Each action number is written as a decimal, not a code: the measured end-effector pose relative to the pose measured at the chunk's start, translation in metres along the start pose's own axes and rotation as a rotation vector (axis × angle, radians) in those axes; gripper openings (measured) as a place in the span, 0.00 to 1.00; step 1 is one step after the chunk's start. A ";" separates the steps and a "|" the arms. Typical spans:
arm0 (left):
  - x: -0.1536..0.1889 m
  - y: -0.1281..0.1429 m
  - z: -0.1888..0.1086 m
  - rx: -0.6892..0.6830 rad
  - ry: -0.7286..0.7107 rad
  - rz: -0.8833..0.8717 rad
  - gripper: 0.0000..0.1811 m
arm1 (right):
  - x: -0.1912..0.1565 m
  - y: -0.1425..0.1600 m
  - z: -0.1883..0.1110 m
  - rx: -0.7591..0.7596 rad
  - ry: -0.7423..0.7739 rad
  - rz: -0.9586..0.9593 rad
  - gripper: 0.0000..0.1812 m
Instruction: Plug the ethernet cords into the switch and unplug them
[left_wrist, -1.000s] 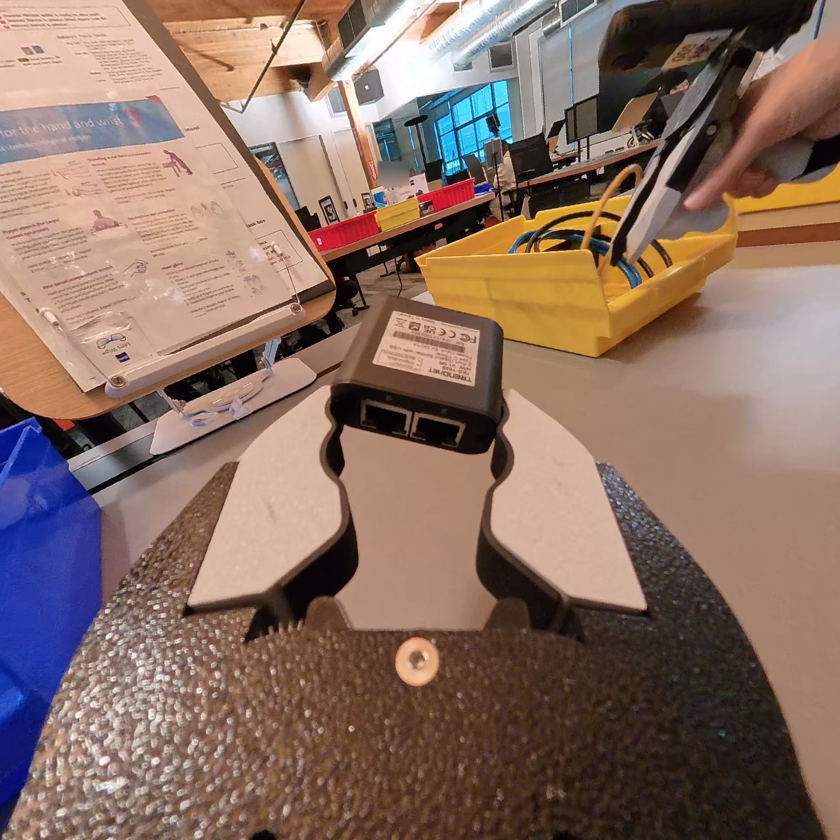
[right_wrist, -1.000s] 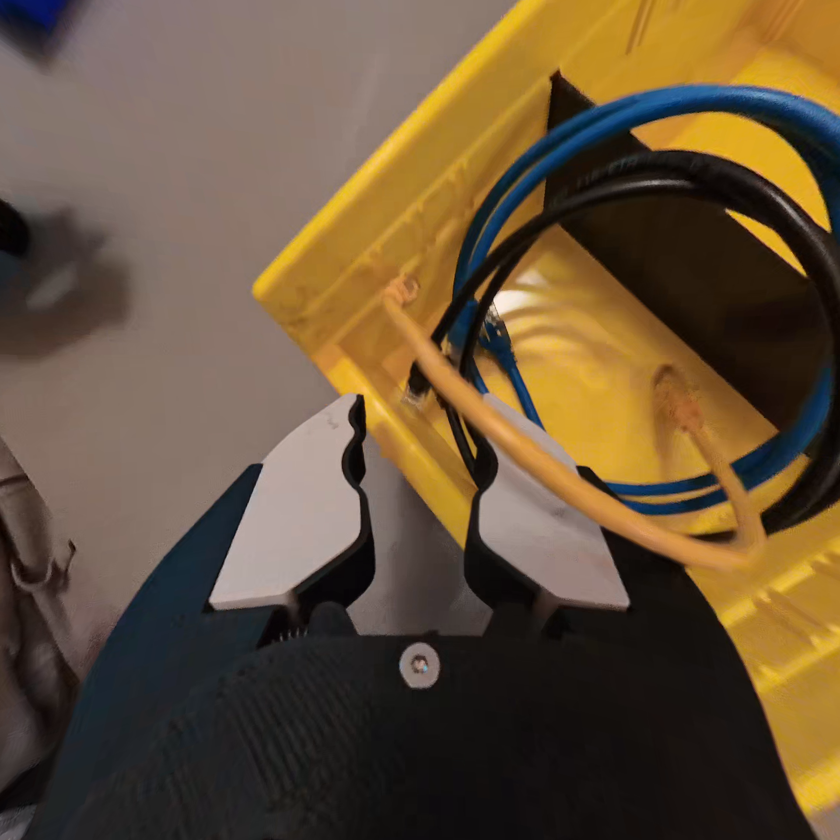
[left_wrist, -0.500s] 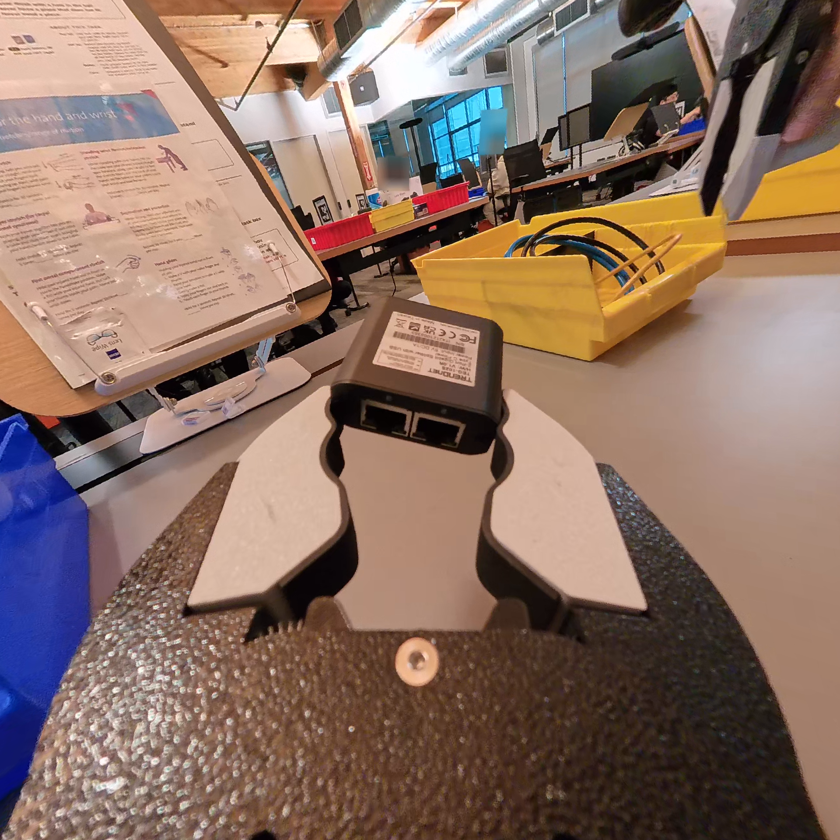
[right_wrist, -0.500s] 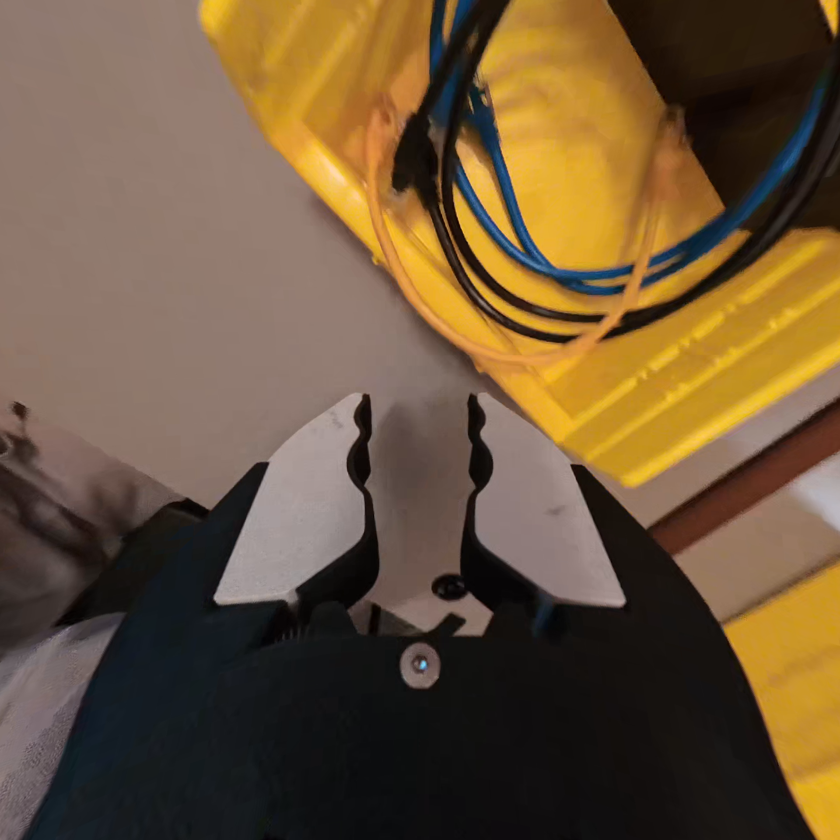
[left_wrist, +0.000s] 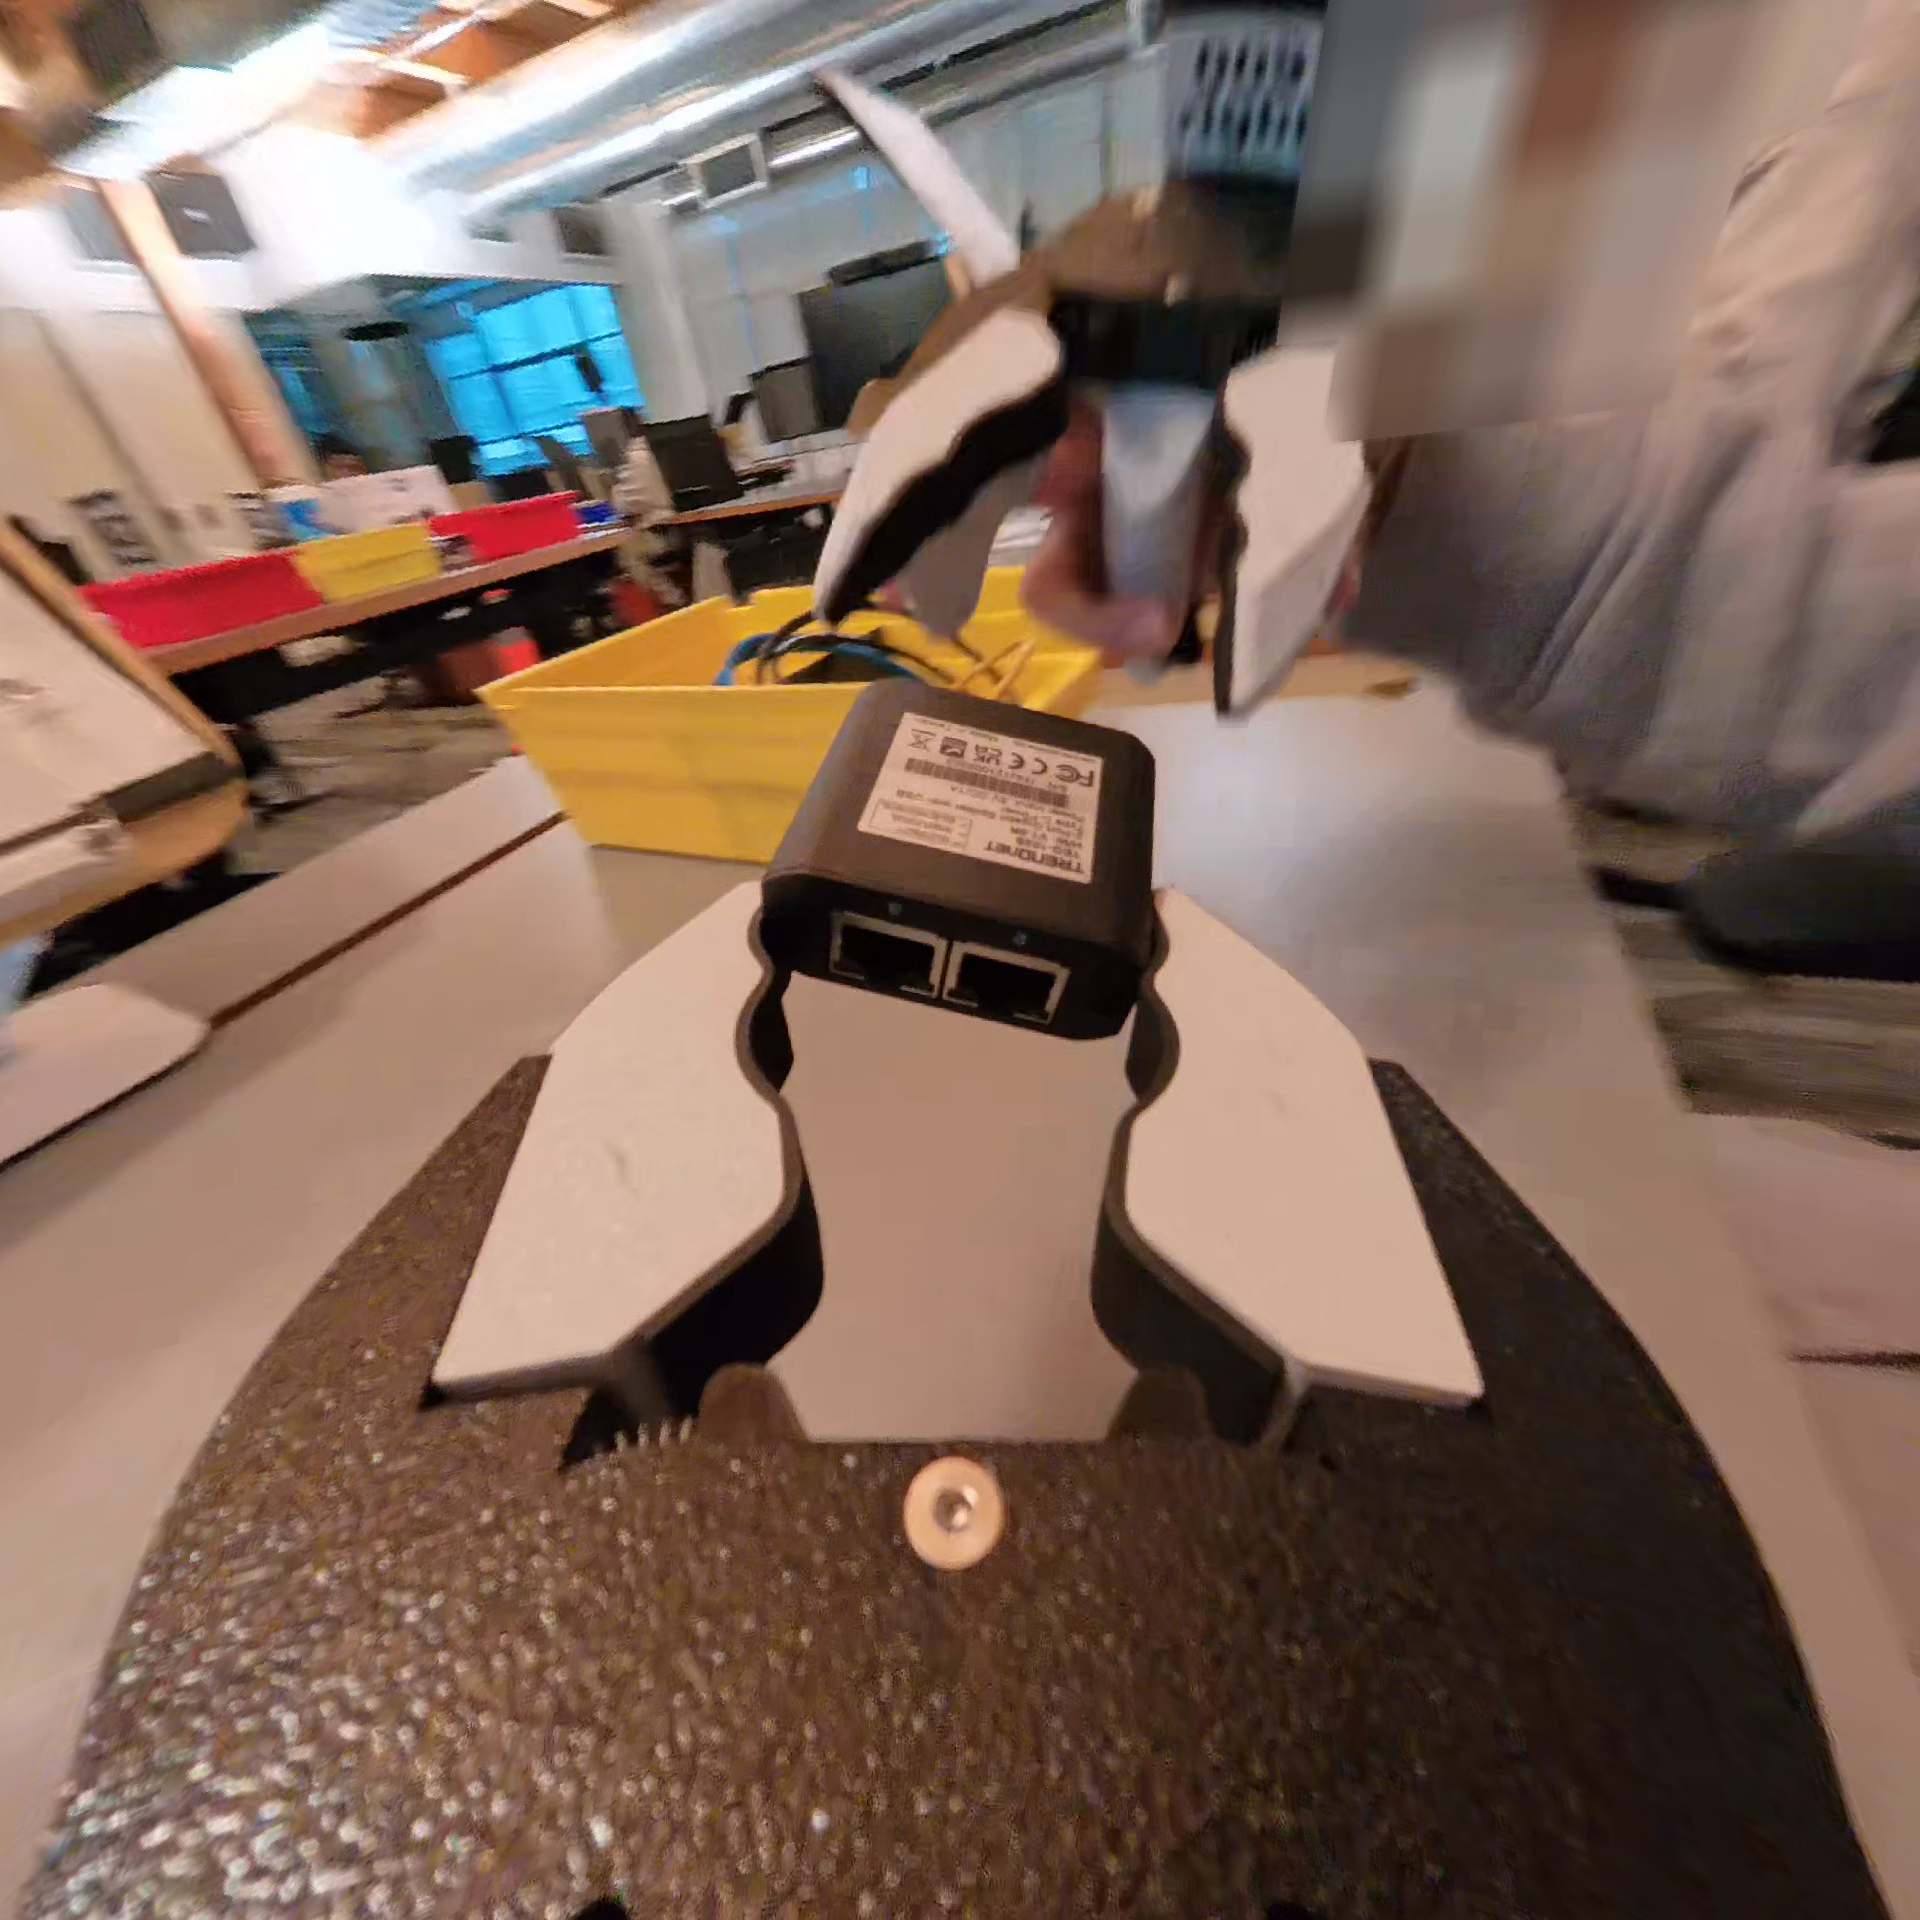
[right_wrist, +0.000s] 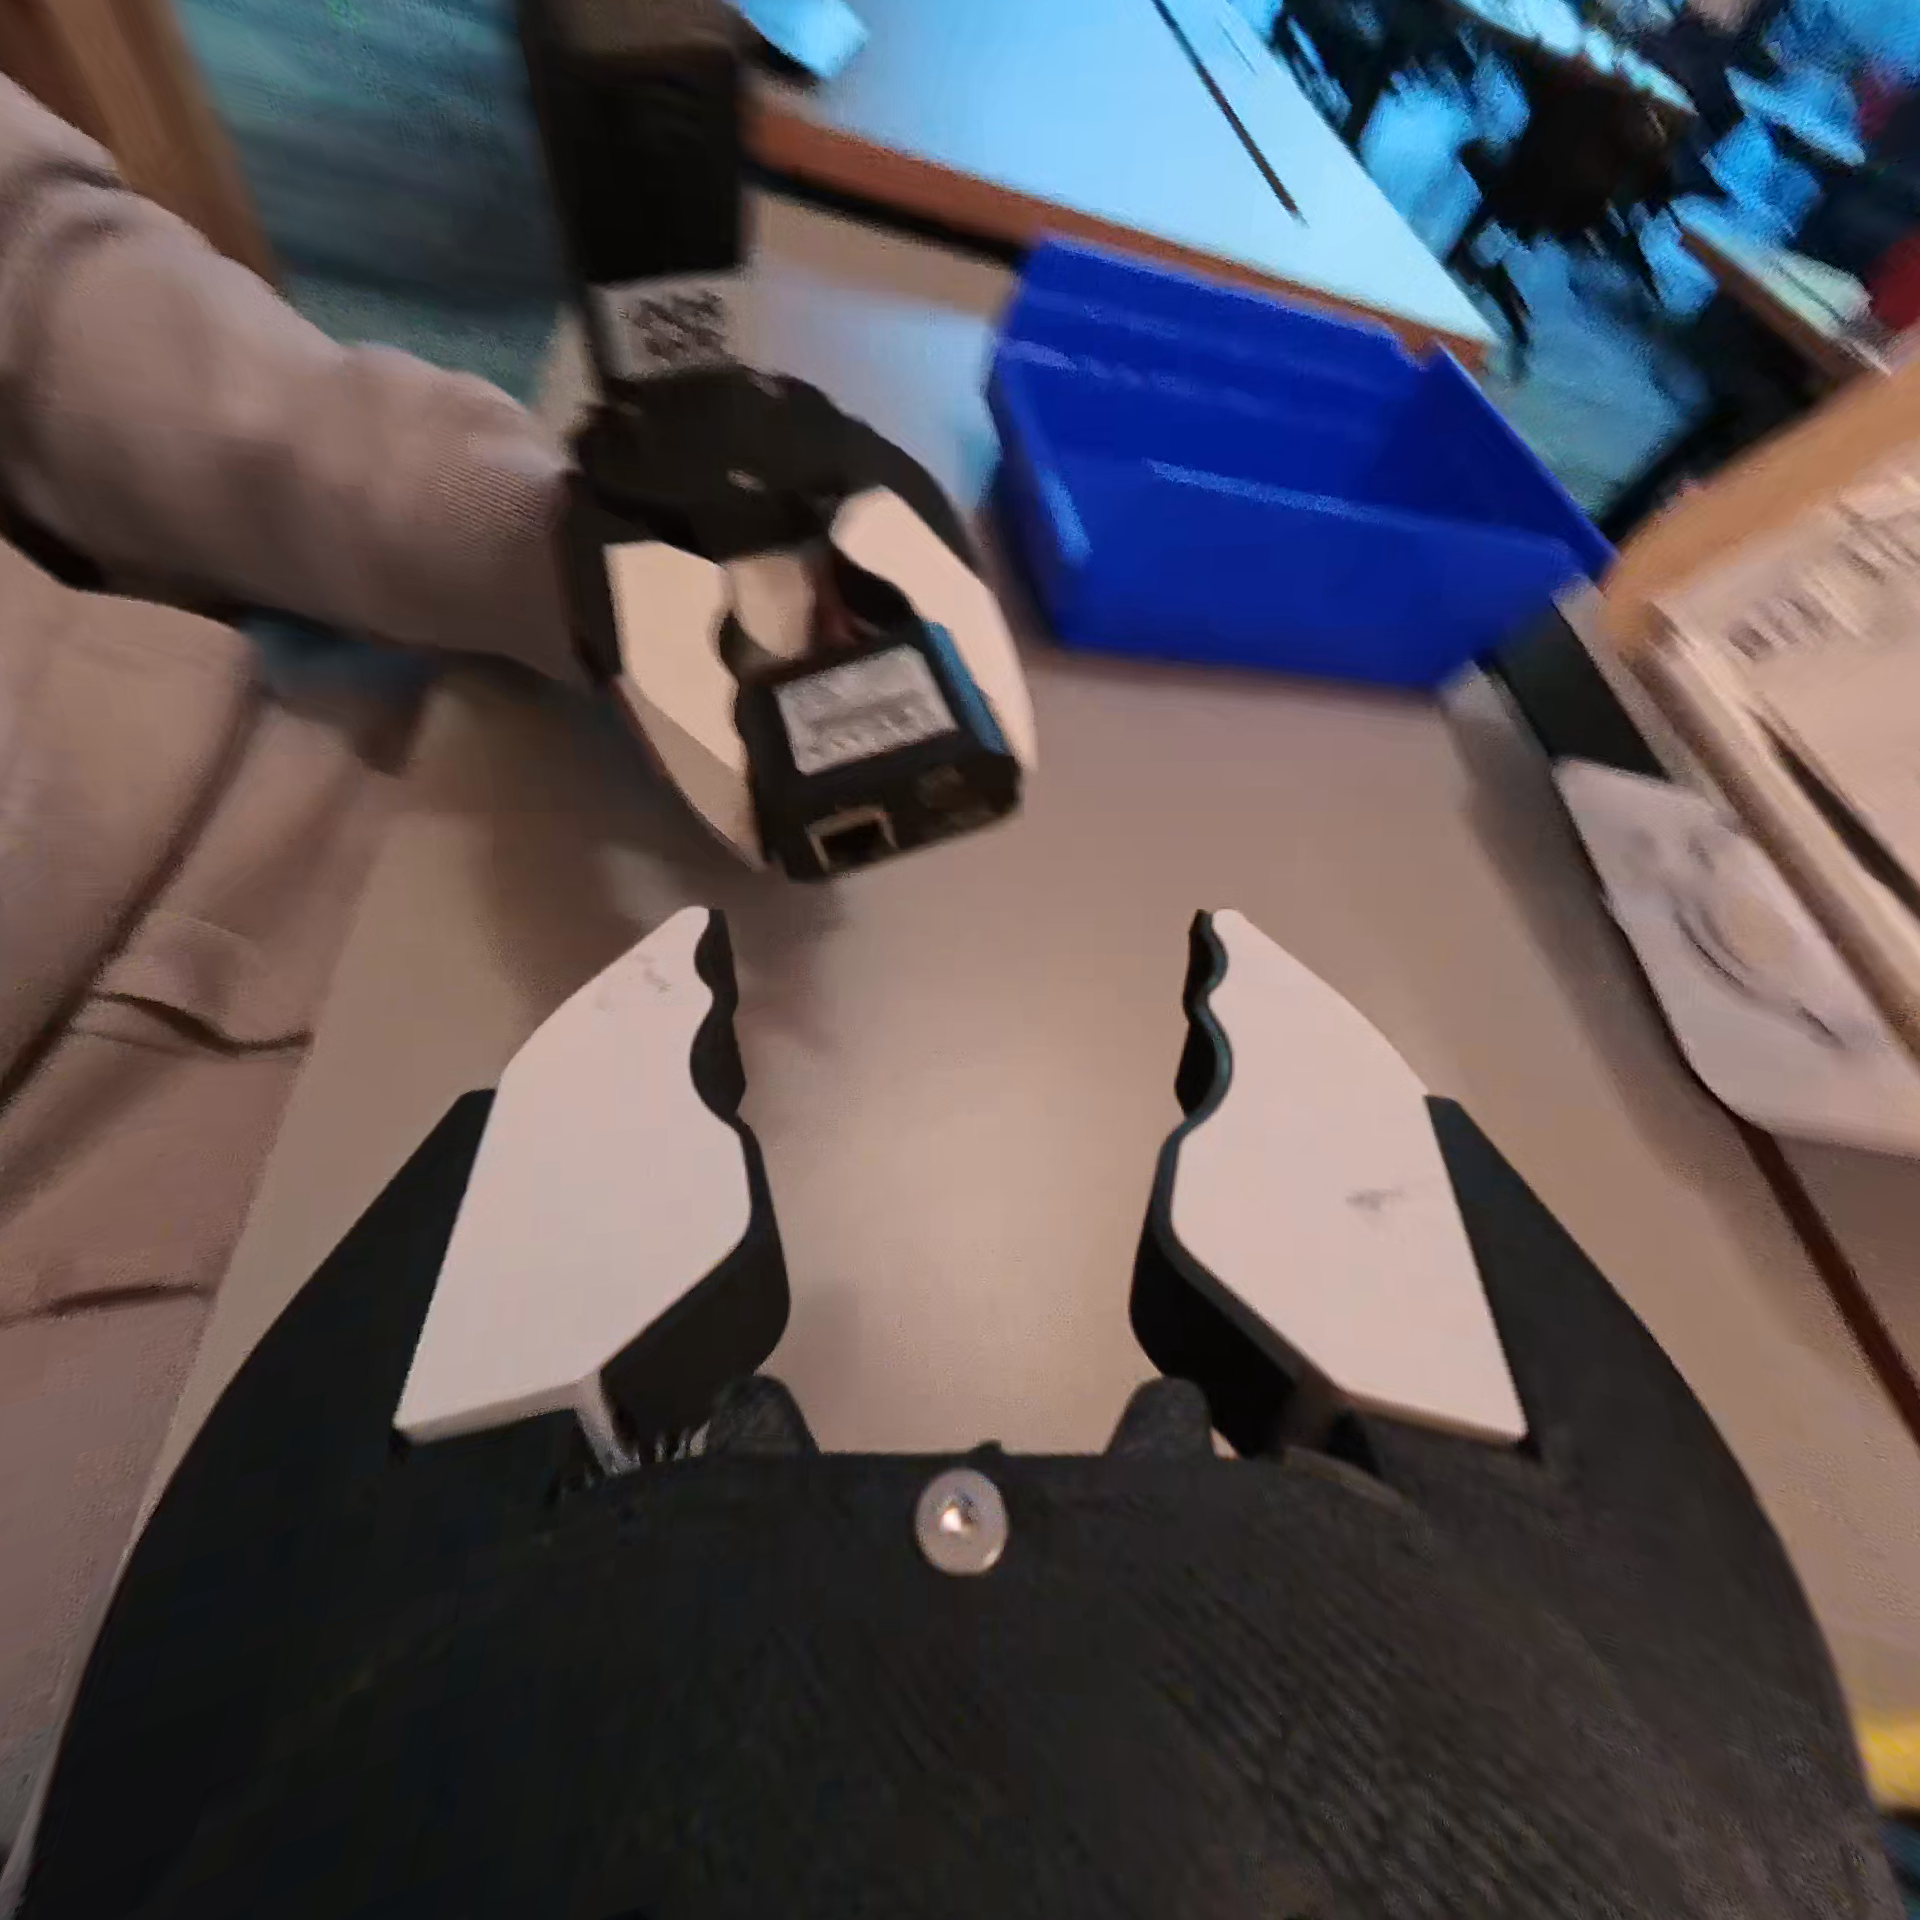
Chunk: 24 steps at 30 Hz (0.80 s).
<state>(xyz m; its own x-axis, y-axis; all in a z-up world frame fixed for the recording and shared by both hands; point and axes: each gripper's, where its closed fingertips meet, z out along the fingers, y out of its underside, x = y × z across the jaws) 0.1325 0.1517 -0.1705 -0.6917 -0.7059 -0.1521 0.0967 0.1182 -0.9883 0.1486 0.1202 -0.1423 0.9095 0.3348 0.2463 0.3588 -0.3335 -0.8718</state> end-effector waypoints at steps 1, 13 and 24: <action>0.004 -0.004 -0.002 0.017 0.044 -0.034 0.34 | -0.009 -0.005 0.012 0.049 -0.036 -0.007 0.45; 0.017 0.002 -0.009 -0.017 0.194 -0.111 0.34 | -0.034 -0.014 0.048 0.190 -0.108 -0.054 0.35; -0.001 0.006 -0.011 0.009 0.066 -0.070 0.48 | 0.037 -0.013 -0.007 0.227 0.192 0.062 0.33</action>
<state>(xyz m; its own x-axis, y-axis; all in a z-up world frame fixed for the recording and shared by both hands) 0.1260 0.1613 -0.1759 -0.7424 -0.6649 -0.0818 0.0530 0.0633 -0.9966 0.1797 0.1307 -0.1190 0.9590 0.1401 0.2465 0.2652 -0.1353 -0.9547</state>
